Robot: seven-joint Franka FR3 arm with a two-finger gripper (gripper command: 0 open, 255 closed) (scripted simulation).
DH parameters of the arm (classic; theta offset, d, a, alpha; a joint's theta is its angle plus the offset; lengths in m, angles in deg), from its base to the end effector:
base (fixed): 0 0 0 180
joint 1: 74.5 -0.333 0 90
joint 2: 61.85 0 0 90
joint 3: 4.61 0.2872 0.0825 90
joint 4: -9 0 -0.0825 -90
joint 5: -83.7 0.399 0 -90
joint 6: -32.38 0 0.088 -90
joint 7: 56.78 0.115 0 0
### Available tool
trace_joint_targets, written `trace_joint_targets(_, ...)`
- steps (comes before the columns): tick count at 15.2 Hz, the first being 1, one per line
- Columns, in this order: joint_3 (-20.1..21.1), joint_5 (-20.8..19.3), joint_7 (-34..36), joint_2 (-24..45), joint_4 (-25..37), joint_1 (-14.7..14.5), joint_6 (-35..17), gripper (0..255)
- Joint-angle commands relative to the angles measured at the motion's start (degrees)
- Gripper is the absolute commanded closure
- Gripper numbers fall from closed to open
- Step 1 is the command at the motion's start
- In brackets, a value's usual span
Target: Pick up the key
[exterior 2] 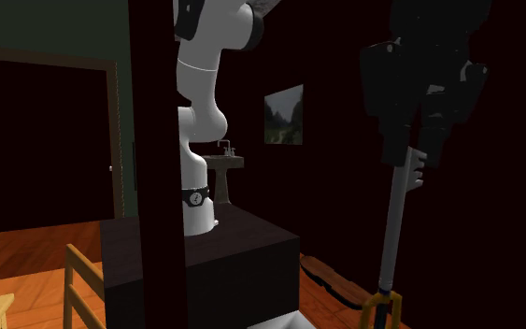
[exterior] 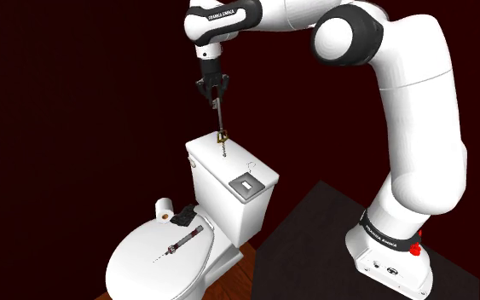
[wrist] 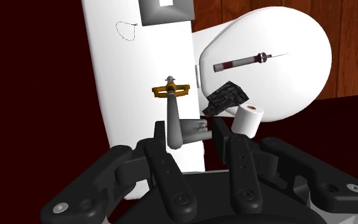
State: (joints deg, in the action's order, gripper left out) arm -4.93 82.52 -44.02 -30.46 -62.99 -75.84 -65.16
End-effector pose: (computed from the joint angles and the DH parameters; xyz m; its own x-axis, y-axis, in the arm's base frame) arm 0.7030 0.0112 0.3998 0.9752 -0.2003 -0.0942 -0.1969 -0.9794 0.0449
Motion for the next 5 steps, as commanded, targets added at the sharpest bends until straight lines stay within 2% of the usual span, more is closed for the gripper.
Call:
trace_joint_targets(1, 0.01, 0.01, 0.00, 0.06, 1.71, -0.03, 1.68, 255)
trace_joint_targets(5, 0.01, 0.01, -0.03, 0.12, 3.47, -0.03, 3.37, 255)
